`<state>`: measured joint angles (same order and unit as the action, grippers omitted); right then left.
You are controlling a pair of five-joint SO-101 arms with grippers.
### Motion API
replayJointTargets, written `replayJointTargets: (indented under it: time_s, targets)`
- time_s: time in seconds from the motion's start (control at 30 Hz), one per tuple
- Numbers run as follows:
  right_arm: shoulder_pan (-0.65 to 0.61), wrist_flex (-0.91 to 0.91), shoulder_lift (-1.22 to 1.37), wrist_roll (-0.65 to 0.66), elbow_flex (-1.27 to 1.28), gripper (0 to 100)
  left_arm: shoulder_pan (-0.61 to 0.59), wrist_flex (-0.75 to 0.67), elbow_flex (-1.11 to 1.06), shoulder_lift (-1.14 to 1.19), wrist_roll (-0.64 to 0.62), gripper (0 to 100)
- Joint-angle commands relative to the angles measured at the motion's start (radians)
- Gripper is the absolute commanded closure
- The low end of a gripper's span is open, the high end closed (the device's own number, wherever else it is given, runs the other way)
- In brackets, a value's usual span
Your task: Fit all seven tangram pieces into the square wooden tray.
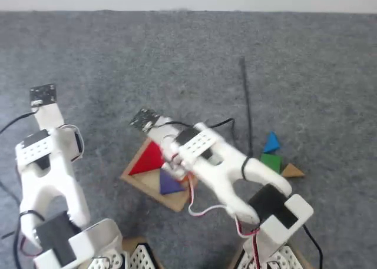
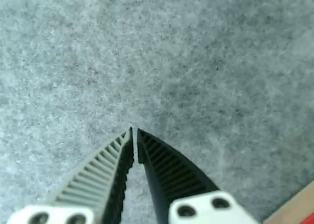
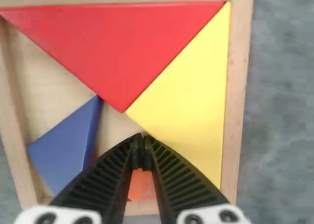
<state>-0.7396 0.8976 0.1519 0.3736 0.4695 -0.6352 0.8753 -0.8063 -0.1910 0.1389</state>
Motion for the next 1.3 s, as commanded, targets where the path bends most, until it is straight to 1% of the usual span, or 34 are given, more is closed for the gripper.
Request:
replayJointTargets:
  time_s: [0.0, 0.07, 0.2, 0.3, 0.4, 0.47, 0.67, 0.93, 1.03, 1.13, 1.27]
  targets:
    - [0.085, -0.071, 0.001, 0.175, -0.028, 99.2, -0.005, -0.018, 0.012, -0.014, 0.011, 99]
    - [0.097, -0.12, 0.001, 0.238, -0.028, 99.2, -0.005, -0.018, 0.012, -0.014, 0.011, 99]
    - [0.099, -0.222, 0.001, 0.311, -0.028, 99.2, -0.005, -0.018, 0.012, -0.014, 0.011, 99]
    - [0.099, -0.272, 0.001, 0.33, -0.043, 99.2, -0.005, -0.018, 0.012, -0.014, 0.011, 99]
    - [0.111, -0.272, -0.004, 0.333, -0.084, 99.2, -0.003, -0.018, 0.012, -0.014, 0.011, 99]
    - [0.116, -0.232, -0.021, 0.333, -0.11, 99.2, -0.002, -0.018, 0.01, -0.012, 0.012, 99]
    - [0.09, 0.042, -0.194, 0.336, -0.143, 99.2, 0.0, -0.018, 0.008, -0.012, 0.017, 99]
    - [0.143, 0.329, -0.51, 0.328, -0.127, 99.2, 0.0, -0.018, 0.007, -0.014, 0.018, 99]
    - [0.15, 0.372, -0.593, 0.327, -0.055, 99.2, 0.0, -0.018, 0.007, -0.014, 0.018, 99]
    - [0.145, 0.366, -0.636, 0.313, 0.057, 99.2, 0.0, -0.018, 0.007, -0.014, 0.018, 99]
    - [0.148, 0.332, -0.638, 0.192, 0.126, 99.2, 0.0, -0.018, 0.007, -0.014, 0.018, 99]
